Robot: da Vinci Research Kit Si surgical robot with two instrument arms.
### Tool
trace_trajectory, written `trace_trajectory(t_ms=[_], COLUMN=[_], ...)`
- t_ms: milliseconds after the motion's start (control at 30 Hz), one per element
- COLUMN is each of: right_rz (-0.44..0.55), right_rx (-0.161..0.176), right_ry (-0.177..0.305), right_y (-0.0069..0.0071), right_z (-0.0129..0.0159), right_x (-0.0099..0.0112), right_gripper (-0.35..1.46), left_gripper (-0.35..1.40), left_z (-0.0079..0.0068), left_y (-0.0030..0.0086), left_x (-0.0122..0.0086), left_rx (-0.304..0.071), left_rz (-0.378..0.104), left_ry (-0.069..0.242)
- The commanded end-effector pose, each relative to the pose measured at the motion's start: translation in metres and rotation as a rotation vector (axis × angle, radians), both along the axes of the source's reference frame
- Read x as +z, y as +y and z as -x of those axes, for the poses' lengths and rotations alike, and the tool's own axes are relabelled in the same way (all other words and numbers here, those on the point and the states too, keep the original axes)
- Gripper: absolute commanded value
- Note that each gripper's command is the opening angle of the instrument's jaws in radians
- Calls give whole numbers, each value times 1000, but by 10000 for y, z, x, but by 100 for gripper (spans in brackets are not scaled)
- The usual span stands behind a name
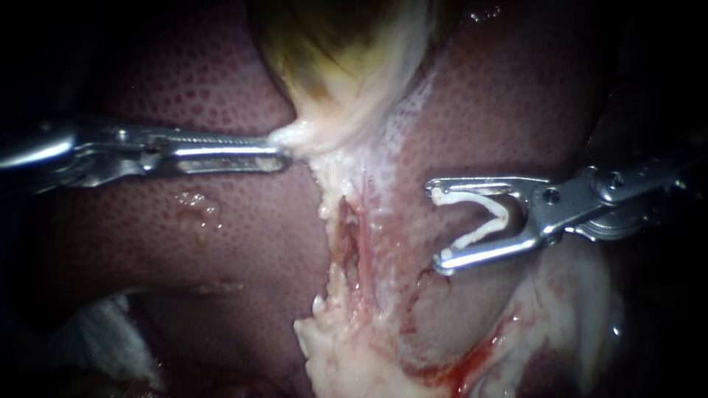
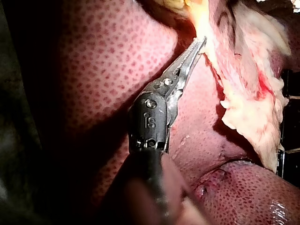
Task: Clipping first clip left tube
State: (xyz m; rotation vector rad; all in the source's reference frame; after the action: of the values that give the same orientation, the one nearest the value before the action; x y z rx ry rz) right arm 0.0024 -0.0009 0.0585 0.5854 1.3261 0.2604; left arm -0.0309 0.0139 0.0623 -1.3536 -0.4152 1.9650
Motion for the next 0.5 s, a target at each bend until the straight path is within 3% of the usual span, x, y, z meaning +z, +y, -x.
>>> trace_trajectory(t_ms=[33,200,500], right_rz=[0,0,4], right_rx=[0,1,2], right_ry=[0,-1,-2], right_y=[0,0,-3], right_z=[0,-1,-6], right_x=[0,0,7], right_gripper=[58,58,59], left_gripper=[-35,-35,-35], left_z=[-5,-22,-24], left_y=[3,10,9], left_x=[-7,-31,-35], left_rx=[-6,-26,-29], left_rz=[11,38,45], left_ry=[-8,-24,-30])
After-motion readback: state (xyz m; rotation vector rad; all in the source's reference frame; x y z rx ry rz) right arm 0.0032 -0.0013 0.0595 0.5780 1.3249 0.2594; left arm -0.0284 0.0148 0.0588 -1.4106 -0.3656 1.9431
